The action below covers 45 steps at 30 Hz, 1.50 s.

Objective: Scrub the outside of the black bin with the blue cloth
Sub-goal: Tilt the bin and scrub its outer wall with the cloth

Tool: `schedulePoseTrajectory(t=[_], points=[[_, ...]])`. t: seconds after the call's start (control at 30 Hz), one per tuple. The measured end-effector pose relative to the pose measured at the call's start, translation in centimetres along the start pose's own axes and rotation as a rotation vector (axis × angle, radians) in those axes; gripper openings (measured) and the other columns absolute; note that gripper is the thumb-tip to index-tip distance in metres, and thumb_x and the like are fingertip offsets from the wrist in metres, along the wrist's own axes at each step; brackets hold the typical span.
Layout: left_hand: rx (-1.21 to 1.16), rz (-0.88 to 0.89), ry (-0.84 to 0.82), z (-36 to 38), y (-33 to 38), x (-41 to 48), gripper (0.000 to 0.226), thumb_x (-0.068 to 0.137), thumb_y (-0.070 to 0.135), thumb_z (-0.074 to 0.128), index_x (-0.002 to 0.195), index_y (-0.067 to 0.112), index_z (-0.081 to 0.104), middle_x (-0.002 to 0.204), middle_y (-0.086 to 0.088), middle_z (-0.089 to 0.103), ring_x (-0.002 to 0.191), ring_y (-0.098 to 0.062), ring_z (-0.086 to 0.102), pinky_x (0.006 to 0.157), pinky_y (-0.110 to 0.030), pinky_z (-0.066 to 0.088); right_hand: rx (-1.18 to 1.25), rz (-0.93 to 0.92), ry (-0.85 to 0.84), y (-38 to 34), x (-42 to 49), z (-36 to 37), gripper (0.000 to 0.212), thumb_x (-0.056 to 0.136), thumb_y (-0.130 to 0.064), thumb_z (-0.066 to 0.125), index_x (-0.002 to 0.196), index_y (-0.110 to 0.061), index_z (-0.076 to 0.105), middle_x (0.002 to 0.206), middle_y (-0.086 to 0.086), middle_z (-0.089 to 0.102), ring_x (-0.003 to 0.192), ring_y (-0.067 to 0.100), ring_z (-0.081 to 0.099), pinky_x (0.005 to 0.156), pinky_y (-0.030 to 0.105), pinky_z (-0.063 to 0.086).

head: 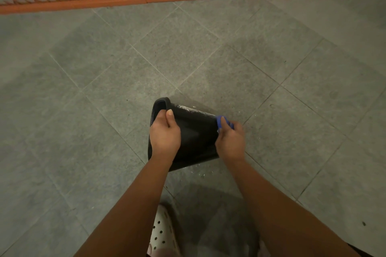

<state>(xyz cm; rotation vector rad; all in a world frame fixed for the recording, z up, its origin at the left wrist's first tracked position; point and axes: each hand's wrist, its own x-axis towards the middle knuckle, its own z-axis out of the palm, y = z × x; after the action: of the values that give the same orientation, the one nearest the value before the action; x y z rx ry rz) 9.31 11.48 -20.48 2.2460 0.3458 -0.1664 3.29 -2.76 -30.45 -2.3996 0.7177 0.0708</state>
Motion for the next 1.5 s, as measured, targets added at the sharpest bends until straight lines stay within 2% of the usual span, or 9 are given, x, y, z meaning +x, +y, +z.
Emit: schedulePoseTrajectory(t=[0.2, 0.33, 0.53, 0.77, 0.93, 1.0, 1.17, 1.37, 1.5], points=[[0.022, 0.011, 0.013, 0.0, -0.1, 0.2, 0.036, 0.102, 0.028, 0.034, 0.094, 0.002, 0.056, 0.068, -0.007, 0.053, 0.058, -0.011, 0.048, 0.057, -0.022, 0.040, 0.040, 0.283, 0.051, -1.0, -2.4, 0.7, 0.028, 0.094, -0.038, 0.046, 0.114, -0.019, 0.053, 0.109, 0.011, 0.055, 0.096, 0.025, 0.055, 0.086, 0.038, 0.049], [0.011, -0.005, 0.014, -0.3, -0.4, 0.2, 0.035, 0.102, 0.029, 0.034, 0.095, 0.002, 0.056, 0.072, -0.012, 0.055, 0.060, -0.013, 0.049, 0.058, -0.023, 0.041, 0.043, 0.045, -0.018, -2.7, -3.6, 0.8, 0.044, 0.090, -0.025, 0.041, 0.133, -0.023, 0.045, 0.128, 0.013, 0.037, 0.113, 0.030, 0.041, 0.093, 0.042, 0.041], [0.018, 0.035, -0.002, -0.1, -0.2, 0.0, 0.033, 0.102, 0.030, 0.034, 0.101, 0.005, 0.056, 0.080, -0.018, 0.060, 0.063, -0.013, 0.051, 0.060, -0.024, 0.043, -0.041, 0.217, -0.030, -0.3, -0.8, -0.2, 0.043, 0.095, -0.021, 0.044, 0.137, -0.013, 0.041, 0.121, 0.020, 0.043, 0.111, 0.033, 0.046, 0.092, 0.036, 0.043], [-0.040, 0.145, -0.050, -0.4, -1.0, -0.5, 0.031, 0.102, 0.027, 0.036, 0.107, 0.008, 0.060, 0.085, -0.007, 0.064, 0.080, -0.013, 0.061, 0.075, -0.029, 0.050, -0.044, -0.088, -0.006, -1.6, -0.8, -0.6, 0.042, 0.088, -0.015, 0.052, 0.130, -0.018, 0.052, 0.106, 0.016, 0.051, 0.092, 0.031, 0.052, 0.078, 0.040, 0.049], [-0.099, 0.207, -0.081, -0.5, -1.3, -0.9, 0.035, 0.100, 0.027, 0.040, 0.128, 0.012, 0.055, 0.111, 0.001, 0.065, 0.104, -0.008, 0.059, 0.093, -0.025, 0.046, -0.071, 0.160, -0.043, -0.2, -0.4, -0.2, 0.040, 0.092, -0.017, 0.044, 0.131, -0.016, 0.051, 0.117, 0.018, 0.052, 0.107, 0.030, 0.047, 0.089, 0.037, 0.046], [-0.182, 0.117, -0.143, -0.8, -1.1, -0.8, 0.036, 0.097, 0.032, 0.040, 0.119, 0.013, 0.061, 0.107, 0.000, 0.068, 0.104, -0.012, 0.061, 0.094, -0.030, 0.046, -0.036, 0.148, -0.031, -0.2, -1.1, -0.1, 0.041, 0.092, -0.018, 0.045, 0.133, -0.015, 0.050, 0.119, 0.020, 0.050, 0.109, 0.031, 0.046, 0.091, 0.038, 0.046], [-0.214, -0.207, -0.198, -1.8, 1.1, 0.0, 0.039, 0.097, 0.029, 0.041, 0.075, 0.004, 0.059, 0.074, -0.009, 0.060, 0.071, -0.017, 0.056, 0.065, -0.030, 0.041, 0.015, 0.116, 0.020, -0.2, -2.7, -0.4, 0.043, 0.092, -0.018, 0.051, 0.135, -0.015, 0.048, 0.121, 0.019, 0.045, 0.107, 0.030, 0.046, 0.092, 0.040, 0.046], [-0.035, -0.107, -0.143, -1.2, 0.8, 0.6, 0.040, 0.102, 0.033, 0.032, 0.094, 0.004, 0.059, 0.090, -0.015, 0.063, 0.075, -0.016, 0.055, 0.064, -0.029, 0.042, 0.047, -0.104, 0.064, 2.5, -4.5, 0.1, 0.044, 0.087, -0.011, 0.062, 0.130, -0.010, 0.055, 0.113, 0.018, 0.052, 0.096, 0.028, 0.052, 0.087, 0.030, 0.042], [0.011, -0.021, -0.098, -0.8, 1.0, 0.2, 0.037, 0.103, 0.029, 0.032, 0.091, 0.004, 0.057, 0.081, -0.013, 0.061, 0.065, -0.010, 0.051, 0.058, -0.022, 0.039, 0.085, 0.148, 0.013, 0.9, -4.0, -0.4, 0.044, 0.093, -0.018, 0.052, 0.136, -0.011, 0.047, 0.123, 0.018, 0.047, 0.105, 0.028, 0.050, 0.093, 0.028, 0.040]])
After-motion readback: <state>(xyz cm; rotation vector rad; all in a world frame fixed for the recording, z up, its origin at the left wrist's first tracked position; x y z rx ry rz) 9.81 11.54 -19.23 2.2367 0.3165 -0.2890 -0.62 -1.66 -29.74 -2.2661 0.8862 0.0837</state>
